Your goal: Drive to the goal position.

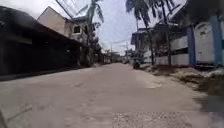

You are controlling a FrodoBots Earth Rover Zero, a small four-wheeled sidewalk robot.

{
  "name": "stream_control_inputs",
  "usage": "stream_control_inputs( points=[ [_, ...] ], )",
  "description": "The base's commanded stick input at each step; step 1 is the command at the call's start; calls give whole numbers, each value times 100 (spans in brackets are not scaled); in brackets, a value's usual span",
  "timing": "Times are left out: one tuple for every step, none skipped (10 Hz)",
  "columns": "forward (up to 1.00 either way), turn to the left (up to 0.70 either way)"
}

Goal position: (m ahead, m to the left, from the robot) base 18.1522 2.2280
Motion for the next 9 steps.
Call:
stream_control_inputs(
  points=[
    [100,0],
    [100,0],
    [100,0],
    [100,-3],
    [100,-13],
    [100,-30],
    [100,-31],
    [100,-22],
    [100,-4]
  ],
)
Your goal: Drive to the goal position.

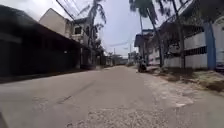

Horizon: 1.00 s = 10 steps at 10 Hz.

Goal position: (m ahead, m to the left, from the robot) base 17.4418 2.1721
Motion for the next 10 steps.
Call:
stream_control_inputs(
  points=[
    [100,0],
    [100,0],
    [100,0],
    [100,0],
    [100,0],
    [100,0],
    [100,0],
    [100,0],
    [100,0],
    [100,0]
  ],
)
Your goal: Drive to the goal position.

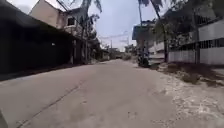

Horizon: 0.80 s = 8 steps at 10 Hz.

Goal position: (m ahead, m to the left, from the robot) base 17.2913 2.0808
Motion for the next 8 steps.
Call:
stream_control_inputs(
  points=[
    [100,0],
    [100,-7],
    [100,-21],
    [100,-34],
    [100,-37],
    [100,-37],
    [100,-37],
    [100,-15]
  ],
)
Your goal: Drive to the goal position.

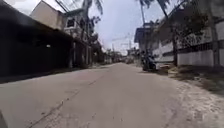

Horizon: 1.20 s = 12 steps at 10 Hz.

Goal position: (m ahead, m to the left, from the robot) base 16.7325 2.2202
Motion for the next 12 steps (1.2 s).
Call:
stream_control_inputs(
  points=[
    [100,-8],
    [100,-2],
    [100,0],
    [100,0],
    [100,0],
    [100,0],
    [100,0],
    [100,0],
    [100,0],
    [100,0],
    [100,0],
    [100,0]
  ],
)
